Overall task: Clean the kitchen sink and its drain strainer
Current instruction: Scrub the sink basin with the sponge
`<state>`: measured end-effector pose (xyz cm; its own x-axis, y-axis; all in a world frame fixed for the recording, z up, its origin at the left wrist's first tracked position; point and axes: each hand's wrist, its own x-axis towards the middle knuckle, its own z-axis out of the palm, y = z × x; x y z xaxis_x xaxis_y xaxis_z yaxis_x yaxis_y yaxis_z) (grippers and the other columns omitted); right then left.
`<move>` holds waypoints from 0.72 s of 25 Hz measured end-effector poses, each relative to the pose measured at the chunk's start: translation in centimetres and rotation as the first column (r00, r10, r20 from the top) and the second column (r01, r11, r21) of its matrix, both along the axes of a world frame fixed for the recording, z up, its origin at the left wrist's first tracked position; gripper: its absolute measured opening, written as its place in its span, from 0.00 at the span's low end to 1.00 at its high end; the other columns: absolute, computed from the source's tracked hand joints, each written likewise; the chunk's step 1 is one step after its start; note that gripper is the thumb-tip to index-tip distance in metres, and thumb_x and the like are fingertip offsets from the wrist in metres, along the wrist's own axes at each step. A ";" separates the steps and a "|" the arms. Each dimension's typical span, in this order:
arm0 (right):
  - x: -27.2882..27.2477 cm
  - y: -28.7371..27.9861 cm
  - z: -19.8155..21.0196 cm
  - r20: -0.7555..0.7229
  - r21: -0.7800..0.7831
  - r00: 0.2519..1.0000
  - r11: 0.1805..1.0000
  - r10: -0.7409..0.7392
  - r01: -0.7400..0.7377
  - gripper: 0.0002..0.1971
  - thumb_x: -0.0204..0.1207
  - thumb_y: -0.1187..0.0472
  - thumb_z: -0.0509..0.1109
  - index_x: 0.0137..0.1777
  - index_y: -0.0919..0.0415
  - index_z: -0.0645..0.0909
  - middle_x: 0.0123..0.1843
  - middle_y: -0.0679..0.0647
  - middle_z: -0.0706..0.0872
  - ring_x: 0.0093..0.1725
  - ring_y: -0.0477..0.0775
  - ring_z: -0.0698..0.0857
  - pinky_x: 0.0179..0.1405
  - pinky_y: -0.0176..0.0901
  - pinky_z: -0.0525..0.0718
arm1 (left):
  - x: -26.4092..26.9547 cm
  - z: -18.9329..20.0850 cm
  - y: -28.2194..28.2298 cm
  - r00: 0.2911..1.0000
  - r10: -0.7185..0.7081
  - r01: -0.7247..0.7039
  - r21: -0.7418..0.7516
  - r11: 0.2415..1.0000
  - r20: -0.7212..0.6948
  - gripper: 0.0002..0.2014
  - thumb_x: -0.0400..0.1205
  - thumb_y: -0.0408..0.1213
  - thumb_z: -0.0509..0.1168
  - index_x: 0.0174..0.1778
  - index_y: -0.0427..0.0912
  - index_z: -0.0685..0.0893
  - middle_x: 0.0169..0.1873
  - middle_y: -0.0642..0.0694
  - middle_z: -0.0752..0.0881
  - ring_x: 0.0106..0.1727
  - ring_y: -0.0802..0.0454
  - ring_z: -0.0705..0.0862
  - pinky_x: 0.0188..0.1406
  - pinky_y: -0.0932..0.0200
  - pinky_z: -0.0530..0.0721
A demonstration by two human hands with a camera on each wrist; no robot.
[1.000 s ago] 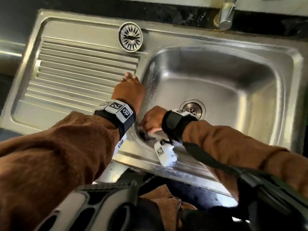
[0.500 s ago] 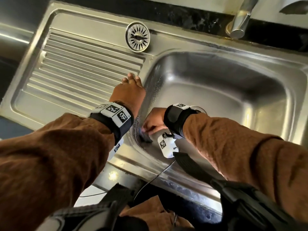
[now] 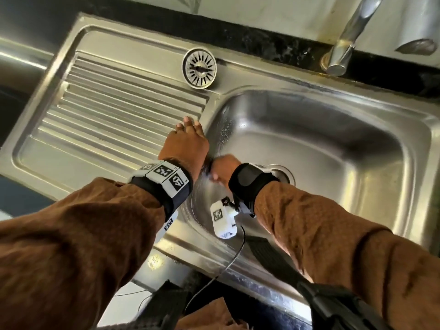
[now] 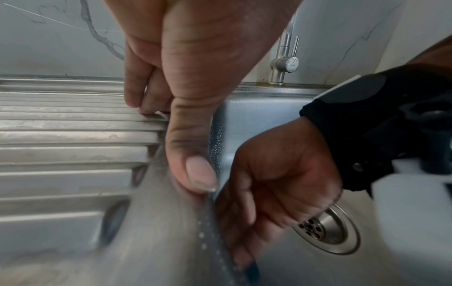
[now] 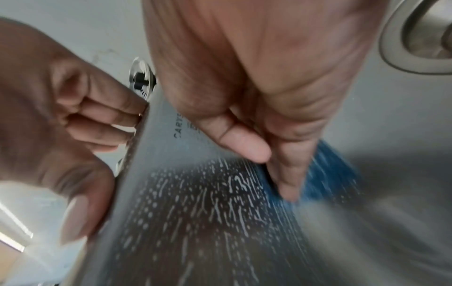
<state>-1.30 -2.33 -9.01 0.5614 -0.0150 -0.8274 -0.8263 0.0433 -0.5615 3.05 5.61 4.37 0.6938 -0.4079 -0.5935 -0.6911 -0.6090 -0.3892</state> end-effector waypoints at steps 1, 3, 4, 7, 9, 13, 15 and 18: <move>-0.4 0.4 0.5 -0.070 0.077 0.996 0.996 0.049 -0.044 0.19 0.80 0.75 0.60 0.71 0.73 0.76 0.69 0.68 0.81 0.65 0.67 0.84 0.55 0.52 0.89 | -0.1 -0.1 0.0 1.000 0.007 -0.007 -0.015 1.000 -0.005 0.43 0.81 0.25 0.65 0.83 0.25 0.41 0.82 0.22 0.47 0.82 0.28 0.61 0.78 0.40 0.69; -0.3 0.6 0.7 -0.134 0.208 0.991 0.977 -0.023 0.051 0.20 0.75 0.82 0.55 0.64 0.72 0.78 0.62 0.72 0.81 0.52 0.68 0.87 0.50 0.55 0.90 | -0.1 -0.2 0.0 1.000 -0.002 0.002 0.001 1.000 -0.006 0.43 0.81 0.24 0.65 0.83 0.25 0.41 0.82 0.22 0.47 0.83 0.28 0.59 0.79 0.41 0.68; 0.3 0.4 0.9 -0.117 0.202 0.973 0.955 -0.197 0.218 0.21 0.71 0.84 0.55 0.59 0.71 0.79 0.57 0.71 0.82 0.45 0.65 0.87 0.48 0.55 0.89 | 0.0 0.0 0.0 1.000 0.000 0.000 0.004 1.000 -0.007 0.44 0.80 0.25 0.66 0.83 0.25 0.41 0.82 0.22 0.47 0.83 0.29 0.59 0.80 0.41 0.67; 2.6 -2.2 1.3 0.125 0.175 0.809 0.815 -0.575 0.552 0.32 0.62 0.78 0.59 0.65 0.59 0.85 0.58 0.58 0.89 0.48 0.53 0.84 0.49 0.51 0.83 | 0.1 -0.3 0.0 1.000 0.020 -0.021 -0.026 0.999 -0.003 0.43 0.81 0.28 0.66 0.83 0.25 0.42 0.82 0.22 0.47 0.83 0.29 0.58 0.81 0.41 0.64; 3.5 -2.8 2.2 0.148 0.174 0.855 0.864 -0.496 0.472 0.27 0.69 0.75 0.61 0.69 0.62 0.81 0.60 0.61 0.87 0.48 0.52 0.81 0.50 0.52 0.83 | 0.1 -0.2 0.2 1.000 0.018 -0.017 -0.041 0.999 0.014 0.42 0.82 0.30 0.65 0.83 0.25 0.43 0.82 0.22 0.48 0.84 0.30 0.57 0.82 0.42 0.63; 4.4 -3.7 1.8 0.184 0.201 0.695 0.719 -0.695 0.666 0.17 0.76 0.75 0.60 0.45 0.52 0.84 0.34 0.48 0.84 0.38 0.51 0.82 0.36 0.41 0.79 | 0.5 -0.5 0.8 0.999 -0.034 0.037 -0.100 0.994 0.028 0.42 0.82 0.31 0.64 0.84 0.29 0.42 0.84 0.29 0.46 0.86 0.36 0.49 0.85 0.44 0.53; 4.5 -3.8 2.2 0.176 0.169 0.736 0.756 -0.654 0.632 0.16 0.76 0.76 0.59 0.43 0.55 0.83 0.31 0.49 0.83 0.36 0.53 0.80 0.35 0.42 0.78 | 1.1 -0.3 1.5 0.999 -0.036 0.033 -0.131 0.991 -0.017 0.52 0.77 0.38 0.73 0.85 0.32 0.40 0.85 0.34 0.43 0.87 0.40 0.45 0.86 0.47 0.48; 4.4 -3.4 1.7 0.190 0.277 0.703 0.724 -0.685 0.631 0.23 0.76 0.81 0.55 0.57 0.60 0.85 0.49 0.56 0.88 0.47 0.54 0.85 0.48 0.45 0.81 | 2.2 0.6 2.3 0.989 -0.119 0.108 -0.127 0.986 -0.085 0.66 0.69 0.52 0.79 0.84 0.37 0.33 0.84 0.40 0.34 0.86 0.43 0.37 0.86 0.49 0.42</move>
